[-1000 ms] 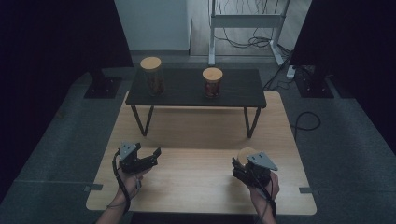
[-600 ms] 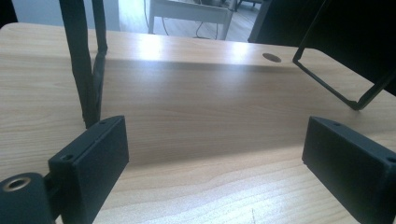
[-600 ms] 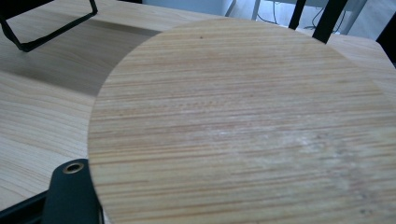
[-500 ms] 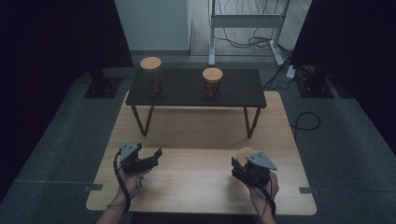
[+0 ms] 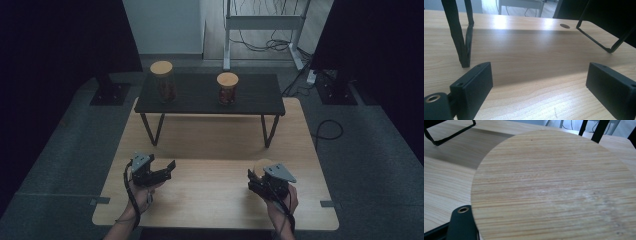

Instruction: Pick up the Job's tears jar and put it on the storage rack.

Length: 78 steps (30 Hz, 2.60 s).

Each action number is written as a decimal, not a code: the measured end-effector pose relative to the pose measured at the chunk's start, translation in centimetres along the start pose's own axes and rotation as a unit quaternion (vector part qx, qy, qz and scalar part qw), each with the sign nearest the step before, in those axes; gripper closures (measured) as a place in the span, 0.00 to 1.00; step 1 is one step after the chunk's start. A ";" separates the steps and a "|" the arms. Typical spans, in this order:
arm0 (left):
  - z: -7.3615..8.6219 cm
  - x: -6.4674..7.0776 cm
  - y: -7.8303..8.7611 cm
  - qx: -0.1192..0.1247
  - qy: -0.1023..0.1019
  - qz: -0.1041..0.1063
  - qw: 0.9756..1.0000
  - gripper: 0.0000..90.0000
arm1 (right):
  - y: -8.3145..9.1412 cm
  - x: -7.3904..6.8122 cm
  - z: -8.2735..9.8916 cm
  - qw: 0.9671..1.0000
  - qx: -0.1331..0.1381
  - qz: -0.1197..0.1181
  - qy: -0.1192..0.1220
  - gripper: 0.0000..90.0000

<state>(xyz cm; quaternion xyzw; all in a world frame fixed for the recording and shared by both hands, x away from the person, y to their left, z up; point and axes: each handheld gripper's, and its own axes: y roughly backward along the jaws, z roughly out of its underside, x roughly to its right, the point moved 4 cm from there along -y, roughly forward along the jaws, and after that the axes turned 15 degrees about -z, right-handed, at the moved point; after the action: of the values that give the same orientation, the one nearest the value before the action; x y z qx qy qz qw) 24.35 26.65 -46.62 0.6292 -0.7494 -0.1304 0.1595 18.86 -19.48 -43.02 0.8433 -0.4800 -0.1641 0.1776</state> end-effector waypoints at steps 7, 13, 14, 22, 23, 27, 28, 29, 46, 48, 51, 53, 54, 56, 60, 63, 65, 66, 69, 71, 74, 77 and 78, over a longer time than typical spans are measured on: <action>0.0 0.4 -0.1 -0.004 -0.012 0.001 1.000 0.07 | -0.1 0.1 0.1 1.000 -0.002 -0.003 -0.002 0.28; 0.0 0.8 -0.3 -0.009 -0.027 0.003 1.000 0.06 | -0.1 0.1 0.1 1.000 -0.003 -0.004 -0.003 0.28; 0.0 0.8 -0.3 -0.010 -0.026 0.003 1.000 0.06 | -0.2 0.1 0.1 1.000 -0.004 -0.005 -0.002 0.28; 0.0 0.7 -0.3 -0.012 -0.024 0.001 1.000 0.07 | -0.1 0.1 0.1 1.000 -0.001 -0.005 -0.004 0.28; 0.0 0.7 -0.3 -0.012 -0.024 0.001 1.000 0.07 | 0.0 0.1 0.0 1.000 0.000 -0.004 -0.003 0.28; 0.0 0.8 -0.3 -0.012 -0.024 0.001 1.000 0.07 | 0.2 0.1 -0.2 1.000 0.005 -0.003 -0.002 0.28; 0.0 0.8 -0.3 -0.012 -0.024 0.000 1.000 0.07 | 0.2 0.1 -0.3 1.000 0.005 -0.003 -0.001 0.28; 0.0 0.7 -0.2 -0.011 -0.024 0.000 1.000 0.07 | 0.3 0.1 -0.4 1.000 0.006 -0.003 -0.001 0.28; -0.1 0.6 -0.2 -0.011 -0.022 -0.001 1.000 0.07 | 0.7 -0.3 -1.9 1.000 0.018 -0.001 0.013 0.28; -0.1 0.6 -0.2 -0.011 -0.022 -0.001 1.000 0.07 | 0.7 -0.3 -2.0 1.000 0.019 -0.001 0.014 0.28; -0.1 0.6 -0.2 -0.011 -0.021 -0.001 1.000 0.07 | 0.7 -0.3 -2.1 1.000 0.019 -0.001 0.014 0.28; -0.1 0.6 -0.2 -0.011 -0.021 -0.001 1.000 0.07 | 0.7 -0.3 -2.1 1.000 0.019 0.000 0.014 0.28; -0.1 0.6 -0.2 -0.011 -0.021 -0.001 1.000 0.07 | 0.7 -0.2 -2.1 1.000 0.020 0.000 0.014 0.28; -0.1 0.6 -0.2 -0.011 -0.021 -0.001 1.000 0.07 | 0.7 -0.2 -2.1 1.000 0.020 0.000 0.013 0.28; -0.1 0.6 -0.2 -0.011 -0.021 -0.001 1.000 0.07 | 0.8 -0.2 -2.1 1.000 0.020 0.000 0.013 0.28; -0.1 0.6 -0.2 -0.012 -0.021 -0.001 1.000 0.07 | 0.8 -0.2 -2.1 1.000 0.020 0.000 0.011 0.28; -0.1 0.6 -0.2 -0.012 -0.021 0.000 1.000 0.07 | 0.7 -0.1 -2.0 1.000 0.020 -0.001 0.010 0.28; -0.1 0.6 -0.2 -0.012 -0.021 0.000 1.000 0.07 | 0.7 -0.1 -1.9 1.000 0.020 0.000 0.010 0.28; -0.1 0.6 -0.2 -0.012 -0.021 0.000 1.000 0.07 | 0.6 -0.1 -1.9 1.000 0.018 -0.001 0.009 0.28; -0.1 0.6 -0.2 -0.013 -0.021 0.000 1.000 0.07 | 0.6 -0.1 -1.9 1.000 0.018 -0.001 0.009 0.28; -0.1 0.6 -0.2 -0.013 -0.022 0.001 1.000 0.07 | 0.7 -0.1 -2.0 1.000 0.019 -0.002 0.009 0.28; -0.1 0.7 -0.3 -0.016 -0.024 0.002 1.000 0.07 | 0.8 -0.1 -2.0 1.000 0.020 -0.003 0.009 0.28; -0.1 0.7 -0.3 -0.016 -0.024 0.003 1.000 0.07 | 0.8 -0.1 -2.0 1.000 0.020 -0.003 0.008 0.28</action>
<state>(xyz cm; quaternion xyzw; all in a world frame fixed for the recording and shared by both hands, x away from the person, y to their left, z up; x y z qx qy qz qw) 24.58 25.92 -46.58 0.6209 -0.7528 -0.1573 0.1520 19.15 -19.51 -40.87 0.8497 -0.4789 -0.1479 0.1638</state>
